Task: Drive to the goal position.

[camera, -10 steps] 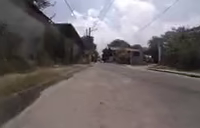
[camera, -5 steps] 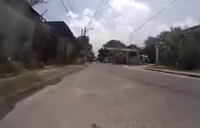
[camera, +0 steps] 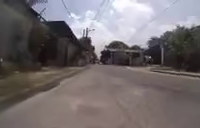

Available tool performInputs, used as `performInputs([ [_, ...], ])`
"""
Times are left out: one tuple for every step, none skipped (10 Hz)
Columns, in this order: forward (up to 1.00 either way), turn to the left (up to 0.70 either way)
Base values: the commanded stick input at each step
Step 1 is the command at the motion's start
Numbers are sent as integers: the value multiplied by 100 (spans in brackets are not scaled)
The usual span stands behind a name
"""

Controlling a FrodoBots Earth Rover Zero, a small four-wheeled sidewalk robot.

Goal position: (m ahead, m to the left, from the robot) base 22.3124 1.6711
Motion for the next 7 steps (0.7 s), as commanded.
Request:
performInputs([
  [100, 0],
  [100, 0],
  [100, 0],
  [100, 0],
  [100, 0],
  [100, 0],
  [100, 0],
])
